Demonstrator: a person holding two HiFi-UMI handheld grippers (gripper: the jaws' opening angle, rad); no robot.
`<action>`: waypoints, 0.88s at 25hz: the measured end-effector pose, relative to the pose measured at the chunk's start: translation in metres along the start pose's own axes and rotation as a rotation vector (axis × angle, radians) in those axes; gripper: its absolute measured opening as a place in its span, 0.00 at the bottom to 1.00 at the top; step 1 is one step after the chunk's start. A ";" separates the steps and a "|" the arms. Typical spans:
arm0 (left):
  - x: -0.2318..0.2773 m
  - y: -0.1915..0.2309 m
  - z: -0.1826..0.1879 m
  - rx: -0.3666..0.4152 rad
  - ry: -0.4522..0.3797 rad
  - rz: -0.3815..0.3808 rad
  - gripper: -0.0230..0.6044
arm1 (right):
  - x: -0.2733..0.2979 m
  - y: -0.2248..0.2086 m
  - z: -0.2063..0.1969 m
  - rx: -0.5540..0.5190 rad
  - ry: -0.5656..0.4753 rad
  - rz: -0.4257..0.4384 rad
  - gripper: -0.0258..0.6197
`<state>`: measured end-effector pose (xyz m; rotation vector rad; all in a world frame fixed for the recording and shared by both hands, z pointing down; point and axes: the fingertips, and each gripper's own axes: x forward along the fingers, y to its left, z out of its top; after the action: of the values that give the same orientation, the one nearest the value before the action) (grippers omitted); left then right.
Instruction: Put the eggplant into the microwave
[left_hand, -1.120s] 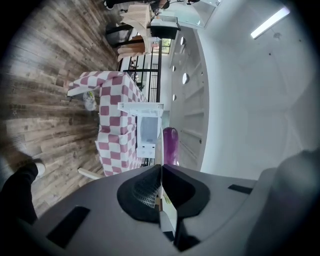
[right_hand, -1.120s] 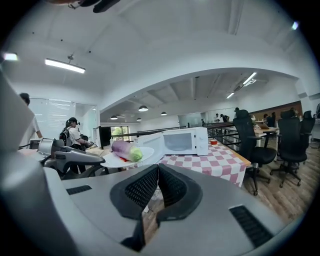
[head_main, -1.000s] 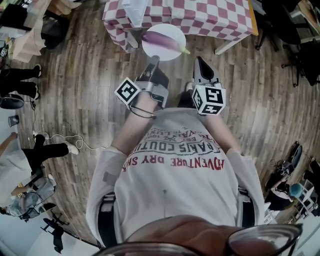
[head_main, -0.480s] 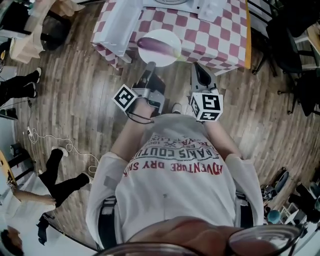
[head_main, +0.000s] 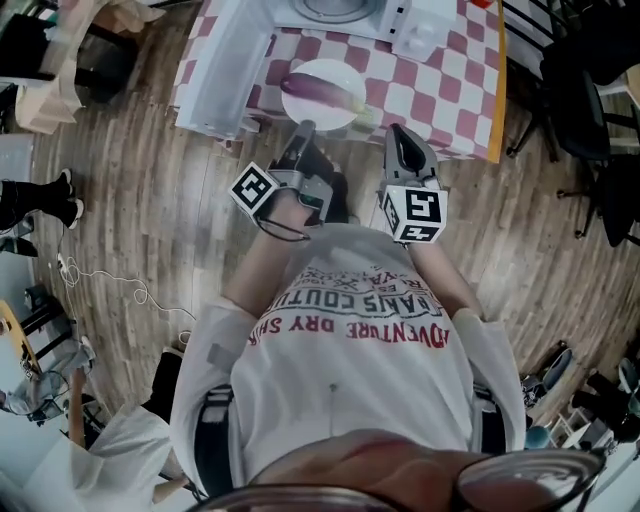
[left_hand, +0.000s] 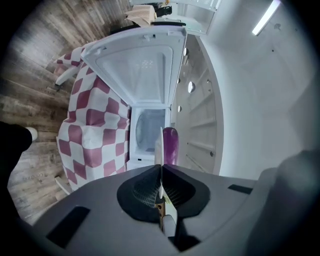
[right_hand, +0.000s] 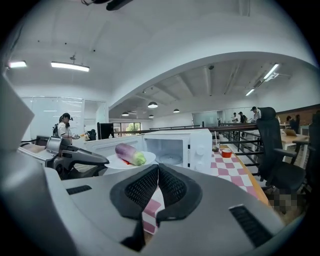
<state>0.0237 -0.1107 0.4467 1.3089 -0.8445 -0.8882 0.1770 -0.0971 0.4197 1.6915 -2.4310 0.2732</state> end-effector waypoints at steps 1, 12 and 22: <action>0.010 0.001 0.005 -0.002 0.003 0.005 0.09 | 0.009 -0.005 0.002 -0.001 0.001 -0.007 0.08; 0.127 0.006 0.071 0.008 0.062 0.029 0.09 | 0.125 -0.046 0.030 0.021 0.018 -0.093 0.08; 0.188 0.028 0.111 -0.007 0.083 0.069 0.09 | 0.199 -0.053 0.038 0.002 0.033 -0.116 0.08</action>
<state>0.0063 -0.3263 0.4866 1.2941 -0.8160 -0.7769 0.1568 -0.3051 0.4333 1.8062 -2.2994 0.2850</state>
